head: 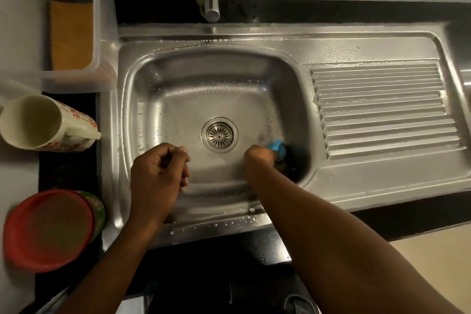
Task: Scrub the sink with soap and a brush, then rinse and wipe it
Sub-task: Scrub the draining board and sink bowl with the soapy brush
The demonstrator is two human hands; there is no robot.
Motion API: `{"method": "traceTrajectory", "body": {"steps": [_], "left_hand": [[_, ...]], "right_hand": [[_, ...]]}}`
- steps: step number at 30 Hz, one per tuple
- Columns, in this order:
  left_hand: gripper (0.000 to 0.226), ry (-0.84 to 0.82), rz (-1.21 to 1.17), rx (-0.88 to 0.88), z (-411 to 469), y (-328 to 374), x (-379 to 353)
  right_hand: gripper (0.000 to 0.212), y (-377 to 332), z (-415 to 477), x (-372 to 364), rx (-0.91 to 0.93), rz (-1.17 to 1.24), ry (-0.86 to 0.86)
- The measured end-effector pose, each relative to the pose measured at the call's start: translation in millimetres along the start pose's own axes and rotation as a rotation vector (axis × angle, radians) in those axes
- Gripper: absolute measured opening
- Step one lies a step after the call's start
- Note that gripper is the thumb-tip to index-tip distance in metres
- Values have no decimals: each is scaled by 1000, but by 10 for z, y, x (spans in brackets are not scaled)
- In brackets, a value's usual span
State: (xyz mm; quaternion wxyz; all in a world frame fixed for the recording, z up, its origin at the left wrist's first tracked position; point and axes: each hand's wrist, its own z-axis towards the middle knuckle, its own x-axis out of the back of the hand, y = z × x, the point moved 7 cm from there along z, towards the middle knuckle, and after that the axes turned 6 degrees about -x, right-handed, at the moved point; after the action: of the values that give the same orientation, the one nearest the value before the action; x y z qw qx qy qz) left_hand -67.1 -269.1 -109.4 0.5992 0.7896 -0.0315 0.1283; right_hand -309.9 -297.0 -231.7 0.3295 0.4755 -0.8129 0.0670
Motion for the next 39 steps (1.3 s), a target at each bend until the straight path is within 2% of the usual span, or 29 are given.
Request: {"method": "traceTrajectory", "body": {"steps": [4, 11, 18, 24, 27, 33, 35, 36, 37, 39], "left_hand": [[29, -13, 2, 1, 38, 4, -31], [29, -34, 8, -21, 75, 73, -165], [28, -57, 24, 19, 107, 38, -349], [28, -37, 18, 16, 153, 55, -322], [29, -21, 7, 13, 144, 62, -295], [28, 23, 7, 12, 109, 58, -180], [28, 26, 0, 22, 90, 47, -164], [28, 31, -2, 24, 85, 50, -155], [27, 33, 4, 26, 73, 44, -145], [28, 37, 15, 27, 53, 33, -130]], "right_hand": [[42, -25, -113, -174, 117, -149, -44], [46, -138, -236, -322, 97, -121, -104], [33, -551, -450, -560, 219, -218, -129], [41, -109, -64, -73, 103, -156, -66], [40, -117, 63, 67, 107, -200, -30], [55, -347, 129, 138, 191, -414, 278], [51, -538, 65, -29, 267, -361, 229], [49, -637, 2, -163, 326, -253, 192], [47, -727, -72, -301, 336, -139, 110], [39, -818, -294, -482, 319, 21, 103]]}}
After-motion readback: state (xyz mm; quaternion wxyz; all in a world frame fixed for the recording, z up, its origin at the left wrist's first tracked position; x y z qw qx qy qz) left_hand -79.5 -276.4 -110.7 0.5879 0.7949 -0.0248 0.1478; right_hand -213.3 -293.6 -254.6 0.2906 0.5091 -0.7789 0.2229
